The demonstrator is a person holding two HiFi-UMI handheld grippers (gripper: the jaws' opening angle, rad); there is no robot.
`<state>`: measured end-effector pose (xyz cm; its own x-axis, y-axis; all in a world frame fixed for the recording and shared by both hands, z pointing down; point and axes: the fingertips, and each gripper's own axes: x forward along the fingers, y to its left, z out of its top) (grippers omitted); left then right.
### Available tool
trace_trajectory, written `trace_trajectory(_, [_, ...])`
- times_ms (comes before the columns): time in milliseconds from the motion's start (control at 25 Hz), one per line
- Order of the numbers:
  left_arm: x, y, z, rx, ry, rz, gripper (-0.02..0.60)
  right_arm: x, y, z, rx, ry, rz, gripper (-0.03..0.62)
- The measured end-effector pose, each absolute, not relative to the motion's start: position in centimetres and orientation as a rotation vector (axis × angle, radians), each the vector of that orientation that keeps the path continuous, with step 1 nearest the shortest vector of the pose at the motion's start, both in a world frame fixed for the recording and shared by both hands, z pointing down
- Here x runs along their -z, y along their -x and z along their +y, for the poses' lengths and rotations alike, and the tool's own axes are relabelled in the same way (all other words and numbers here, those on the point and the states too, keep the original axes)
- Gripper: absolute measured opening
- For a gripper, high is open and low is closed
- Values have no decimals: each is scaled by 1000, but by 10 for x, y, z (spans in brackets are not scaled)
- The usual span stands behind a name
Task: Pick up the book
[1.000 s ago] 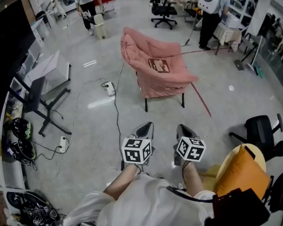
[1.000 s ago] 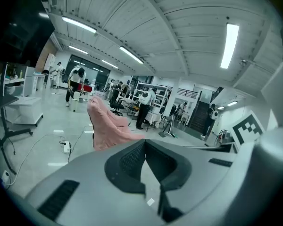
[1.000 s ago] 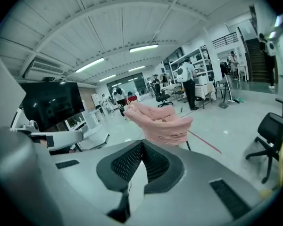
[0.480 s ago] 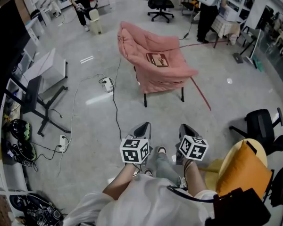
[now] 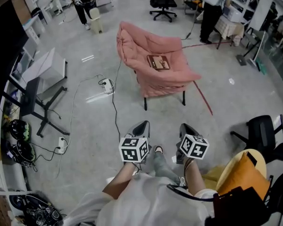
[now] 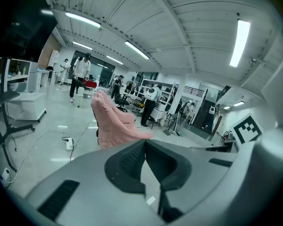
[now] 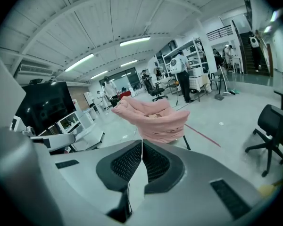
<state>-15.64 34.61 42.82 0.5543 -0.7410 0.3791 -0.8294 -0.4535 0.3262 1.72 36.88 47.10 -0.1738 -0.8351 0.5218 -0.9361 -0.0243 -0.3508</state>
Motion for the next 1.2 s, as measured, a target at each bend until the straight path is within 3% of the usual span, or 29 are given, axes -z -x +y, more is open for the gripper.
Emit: trace_trajectory(1200, [-429, 65, 138, -329, -2248, -1371, 8, -488, -134, 153, -1107, -1863, -2086, 31])
